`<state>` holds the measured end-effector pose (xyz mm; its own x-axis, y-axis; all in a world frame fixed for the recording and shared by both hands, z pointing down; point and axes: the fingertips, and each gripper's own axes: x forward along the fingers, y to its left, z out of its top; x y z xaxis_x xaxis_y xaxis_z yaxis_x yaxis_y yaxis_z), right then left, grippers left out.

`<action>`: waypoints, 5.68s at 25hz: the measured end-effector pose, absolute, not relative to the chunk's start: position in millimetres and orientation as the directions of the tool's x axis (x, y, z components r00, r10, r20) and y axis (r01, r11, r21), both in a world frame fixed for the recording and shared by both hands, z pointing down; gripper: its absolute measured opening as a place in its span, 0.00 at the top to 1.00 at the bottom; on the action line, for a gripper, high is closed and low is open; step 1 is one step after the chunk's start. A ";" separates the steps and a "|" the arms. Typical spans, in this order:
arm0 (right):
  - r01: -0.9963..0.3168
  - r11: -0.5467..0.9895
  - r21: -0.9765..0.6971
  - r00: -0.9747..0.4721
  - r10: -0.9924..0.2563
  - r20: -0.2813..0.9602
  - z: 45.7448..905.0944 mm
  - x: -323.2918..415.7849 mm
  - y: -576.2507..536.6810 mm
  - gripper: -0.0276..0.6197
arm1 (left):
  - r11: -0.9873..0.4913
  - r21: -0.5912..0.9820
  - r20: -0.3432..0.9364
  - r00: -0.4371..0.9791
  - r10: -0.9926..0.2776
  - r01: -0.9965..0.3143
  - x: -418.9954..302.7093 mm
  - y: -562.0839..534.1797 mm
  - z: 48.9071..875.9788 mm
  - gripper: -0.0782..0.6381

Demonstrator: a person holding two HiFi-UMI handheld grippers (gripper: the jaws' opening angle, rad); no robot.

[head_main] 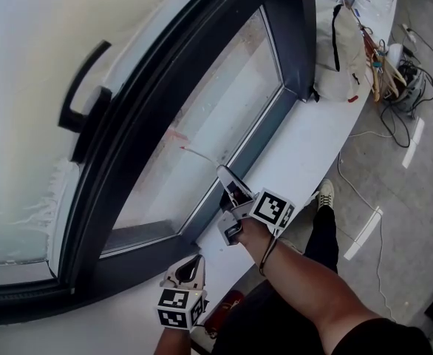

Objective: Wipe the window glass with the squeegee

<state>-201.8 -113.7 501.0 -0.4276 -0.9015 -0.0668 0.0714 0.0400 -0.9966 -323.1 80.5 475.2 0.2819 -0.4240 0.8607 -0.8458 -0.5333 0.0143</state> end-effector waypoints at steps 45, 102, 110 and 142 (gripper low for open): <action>0.030 0.006 -1.000 -0.103 -0.995 -0.009 563.6 58.6 -215.4 0.81 | -0.672 0.063 0.902 0.330 -0.278 -0.738 -165.2 -14.2 504.8 0.89; 0.107 0.009 -0.994 -0.221 -0.975 -0.032 640.3 -10.7 -247.1 0.81 | -0.603 0.041 0.944 0.228 -0.237 -0.797 -193.0 -16.1 556.0 0.89; 0.103 0.004 -0.995 -0.281 -0.959 -0.033 641.7 -60.5 -215.4 0.81 | -0.591 0.042 0.944 0.226 -0.241 -0.805 -219.6 8.0 560.1 0.89; 0.142 -0.023 -0.990 -0.474 -0.879 -0.048 650.9 -233.2 -109.3 0.81 | -0.587 0.062 0.951 0.227 -0.212 -0.807 -298.3 66.2 583.7 0.89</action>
